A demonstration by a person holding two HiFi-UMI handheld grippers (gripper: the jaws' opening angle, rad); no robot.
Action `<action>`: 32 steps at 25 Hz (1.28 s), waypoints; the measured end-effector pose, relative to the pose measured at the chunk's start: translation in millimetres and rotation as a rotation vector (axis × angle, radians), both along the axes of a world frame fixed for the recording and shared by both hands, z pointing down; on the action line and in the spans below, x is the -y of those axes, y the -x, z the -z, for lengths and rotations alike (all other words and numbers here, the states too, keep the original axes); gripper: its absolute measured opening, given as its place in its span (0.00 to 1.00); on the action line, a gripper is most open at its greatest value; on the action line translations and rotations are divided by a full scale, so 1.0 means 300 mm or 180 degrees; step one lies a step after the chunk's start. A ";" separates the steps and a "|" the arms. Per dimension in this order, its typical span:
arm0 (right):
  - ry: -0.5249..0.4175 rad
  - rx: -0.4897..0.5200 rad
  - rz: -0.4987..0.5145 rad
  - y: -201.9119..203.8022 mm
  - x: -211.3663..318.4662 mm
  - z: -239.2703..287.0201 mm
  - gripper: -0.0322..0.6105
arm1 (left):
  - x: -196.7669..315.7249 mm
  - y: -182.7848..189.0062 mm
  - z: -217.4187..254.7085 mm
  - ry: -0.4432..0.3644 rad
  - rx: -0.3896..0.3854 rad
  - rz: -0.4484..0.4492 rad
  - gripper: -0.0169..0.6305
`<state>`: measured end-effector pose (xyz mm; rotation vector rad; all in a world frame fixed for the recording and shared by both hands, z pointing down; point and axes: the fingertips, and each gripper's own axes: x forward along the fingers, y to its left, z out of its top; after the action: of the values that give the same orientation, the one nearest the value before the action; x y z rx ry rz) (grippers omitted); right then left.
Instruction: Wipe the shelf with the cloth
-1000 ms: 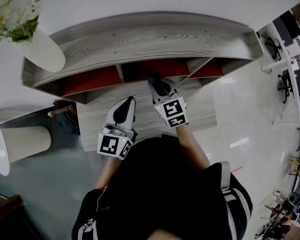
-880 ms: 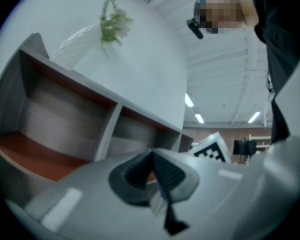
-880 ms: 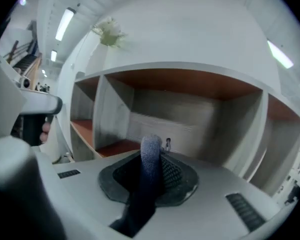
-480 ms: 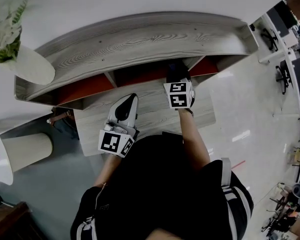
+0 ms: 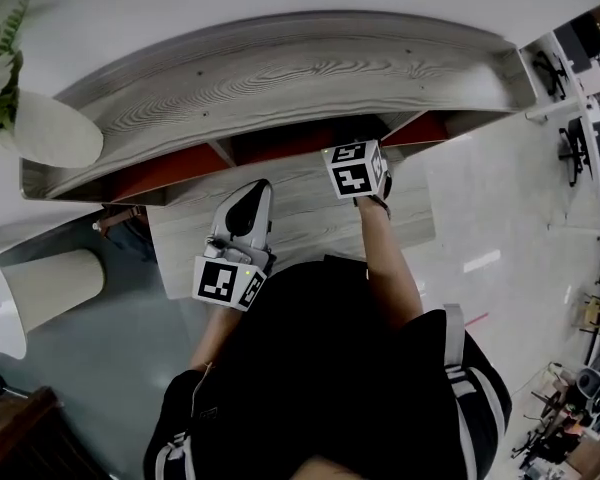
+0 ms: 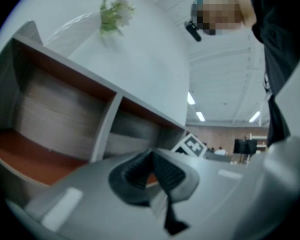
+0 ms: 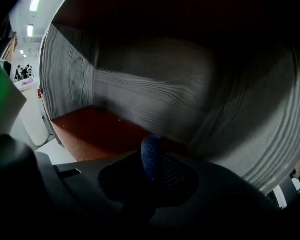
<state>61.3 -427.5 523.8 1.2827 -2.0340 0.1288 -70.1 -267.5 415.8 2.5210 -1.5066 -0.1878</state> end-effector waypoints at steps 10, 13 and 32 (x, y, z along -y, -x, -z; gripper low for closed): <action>0.0078 -0.0111 0.0398 0.143 0.068 -0.010 0.13 | -0.031 0.068 -0.010 0.0048 -0.0001 0.0218 0.03; 0.0067 -0.0127 0.0543 0.204 0.075 -0.008 0.13 | -0.047 0.104 -0.017 0.0069 0.0004 0.0333 0.03; -0.0023 -0.0237 0.1726 0.669 -0.007 -0.024 0.13 | -0.169 0.278 -0.029 0.0166 0.0068 0.0926 0.03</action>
<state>-139.3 -425.5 531.1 0.6895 -2.2390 -0.1756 -153.4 -216.9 424.7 2.2610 -1.8565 -0.1617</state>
